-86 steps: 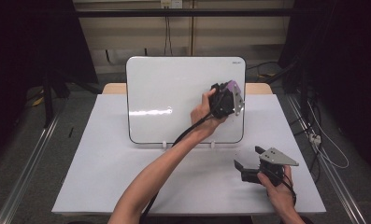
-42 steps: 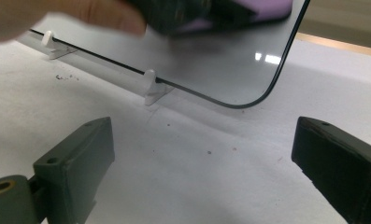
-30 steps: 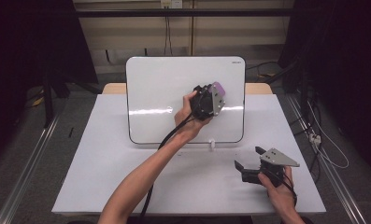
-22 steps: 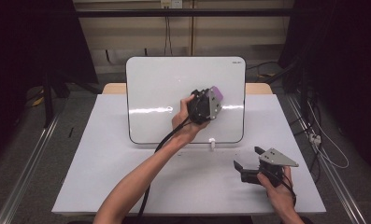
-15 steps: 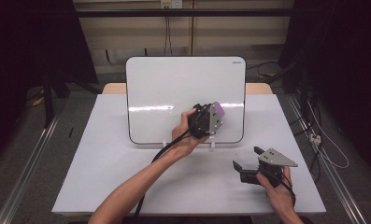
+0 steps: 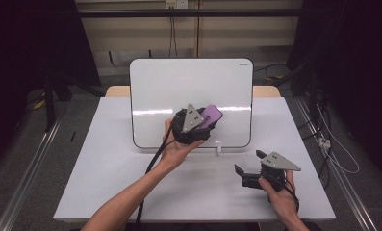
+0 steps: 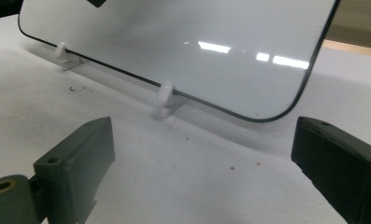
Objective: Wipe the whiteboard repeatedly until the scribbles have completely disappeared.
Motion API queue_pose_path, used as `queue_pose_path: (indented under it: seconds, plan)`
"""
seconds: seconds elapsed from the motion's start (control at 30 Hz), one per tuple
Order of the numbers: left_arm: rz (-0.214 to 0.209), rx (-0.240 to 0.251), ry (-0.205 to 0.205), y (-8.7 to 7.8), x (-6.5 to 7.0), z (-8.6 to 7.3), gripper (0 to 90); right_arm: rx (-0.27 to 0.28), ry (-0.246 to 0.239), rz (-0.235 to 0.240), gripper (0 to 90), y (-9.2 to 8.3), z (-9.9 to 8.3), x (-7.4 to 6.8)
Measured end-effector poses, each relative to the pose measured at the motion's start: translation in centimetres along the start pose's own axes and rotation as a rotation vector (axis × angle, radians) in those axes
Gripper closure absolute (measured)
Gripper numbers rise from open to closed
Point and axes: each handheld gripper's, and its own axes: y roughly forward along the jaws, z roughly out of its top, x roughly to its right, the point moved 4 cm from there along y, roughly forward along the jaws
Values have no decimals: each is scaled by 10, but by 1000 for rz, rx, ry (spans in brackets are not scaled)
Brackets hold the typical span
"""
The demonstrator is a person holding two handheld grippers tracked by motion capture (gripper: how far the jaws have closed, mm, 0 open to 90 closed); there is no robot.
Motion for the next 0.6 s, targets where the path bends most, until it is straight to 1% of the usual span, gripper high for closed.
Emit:
queue_pose_path:
  seconds: [0.03, 0.07, 0.1, 0.17, 0.23, 0.27, 0.3, 0.33, 0.43, 0.53, 0.57, 0.6]
  plan:
    - [0, 15, -37, -3, -2, -2, 413, 3, 0, 4, 60, 1, 1, -1]
    - [-4, 14, -61, -7, -5, -3, 413, 6, -1, 4, 60, 3, 2, -3]
    - [-3, 22, -87, -11, -9, -5, 413, 7, 0, 8, 60, 5, 2, -5]
    - [-2, 28, -109, -16, -13, -7, 412, 14, -3, 16, 61, 8, 4, -9]
    - [-3, 42, -156, -24, -18, -9, 413, 21, -5, 24, 61, 13, 6, -12]
    - [-6, 46, -170, -26, -19, -10, 413, 21, -3, 30, 61, 15, 7, -15]
    - [-12, 60, -201, -30, -21, -11, 412, 25, -5, 31, 62, 16, 7, -16]
    - [-16, 69, -216, -32, -22, -12, 412, 31, -4, 36, 63, 17, 8, -19]
    - [-11, 76, -200, -41, -22, -13, 412, 42, -6, 41, 68, 19, 10, -24]
    - [-11, 88, -204, -49, -20, -16, 412, 51, 12, 62, 68, 19, 12, -30]
    - [-11, 94, -205, -52, -19, -16, 412, 53, 10, 66, 67, 19, 12, -32]
    - [-17, 88, -205, -54, -18, -17, 412, 57, 11, 72, 67, 20, 13, -33]
